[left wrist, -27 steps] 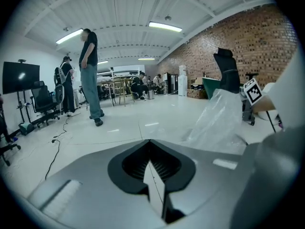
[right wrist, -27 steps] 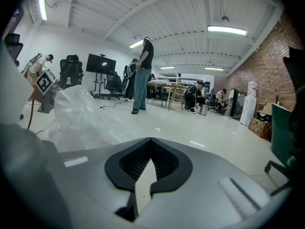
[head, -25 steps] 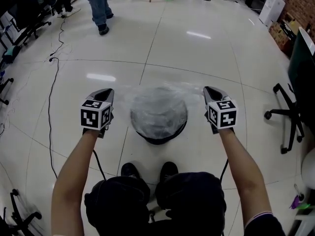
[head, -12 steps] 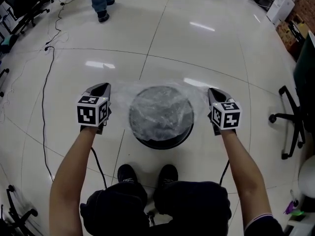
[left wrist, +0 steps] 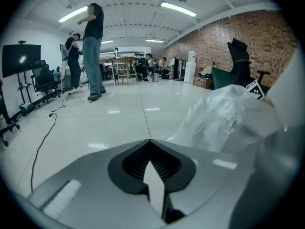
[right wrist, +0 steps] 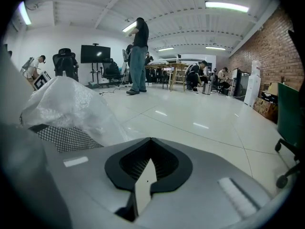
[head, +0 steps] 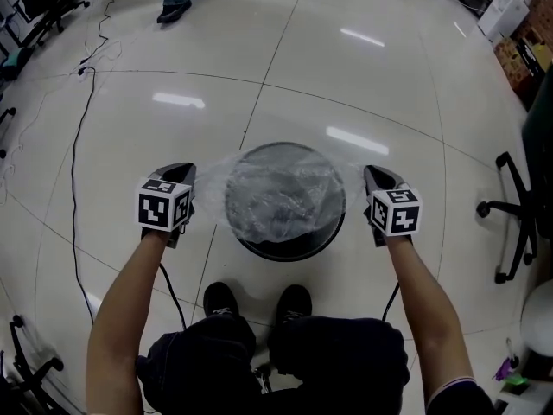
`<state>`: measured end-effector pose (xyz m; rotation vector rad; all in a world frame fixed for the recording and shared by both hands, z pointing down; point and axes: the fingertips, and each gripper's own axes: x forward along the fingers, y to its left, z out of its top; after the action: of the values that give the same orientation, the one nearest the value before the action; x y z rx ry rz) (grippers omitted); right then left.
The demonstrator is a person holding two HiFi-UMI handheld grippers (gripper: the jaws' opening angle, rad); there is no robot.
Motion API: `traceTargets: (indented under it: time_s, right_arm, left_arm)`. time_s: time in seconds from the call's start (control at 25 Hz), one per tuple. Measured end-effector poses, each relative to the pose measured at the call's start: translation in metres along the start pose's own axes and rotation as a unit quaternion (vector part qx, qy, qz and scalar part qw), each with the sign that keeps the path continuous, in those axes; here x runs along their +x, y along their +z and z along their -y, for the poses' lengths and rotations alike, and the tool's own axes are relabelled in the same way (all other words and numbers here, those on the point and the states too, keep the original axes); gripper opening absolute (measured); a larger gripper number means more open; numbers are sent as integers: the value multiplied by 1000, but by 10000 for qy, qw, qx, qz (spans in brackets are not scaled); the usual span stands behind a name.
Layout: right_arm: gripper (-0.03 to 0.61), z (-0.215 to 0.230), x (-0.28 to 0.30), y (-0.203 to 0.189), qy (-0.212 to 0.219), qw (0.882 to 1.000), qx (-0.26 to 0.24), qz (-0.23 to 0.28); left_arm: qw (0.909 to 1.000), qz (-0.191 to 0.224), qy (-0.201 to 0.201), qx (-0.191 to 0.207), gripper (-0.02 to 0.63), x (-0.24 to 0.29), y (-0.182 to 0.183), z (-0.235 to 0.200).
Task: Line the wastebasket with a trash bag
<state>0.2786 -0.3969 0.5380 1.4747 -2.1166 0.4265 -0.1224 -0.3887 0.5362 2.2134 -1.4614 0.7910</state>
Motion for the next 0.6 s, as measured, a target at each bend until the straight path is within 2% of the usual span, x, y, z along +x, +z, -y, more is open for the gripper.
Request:
traceTargets:
  time_s: [0.48,0.6]
  right_arm:
    - [6,-12,-24,-3,272,9991,309,39]
    - [55,-8,-37,3,332,9981,487,193]
  left_arm:
    - [9985,-260,-463,103,15,-28,-9,24]
    - [9980,-174,-591,169,54,-39,-1,29]
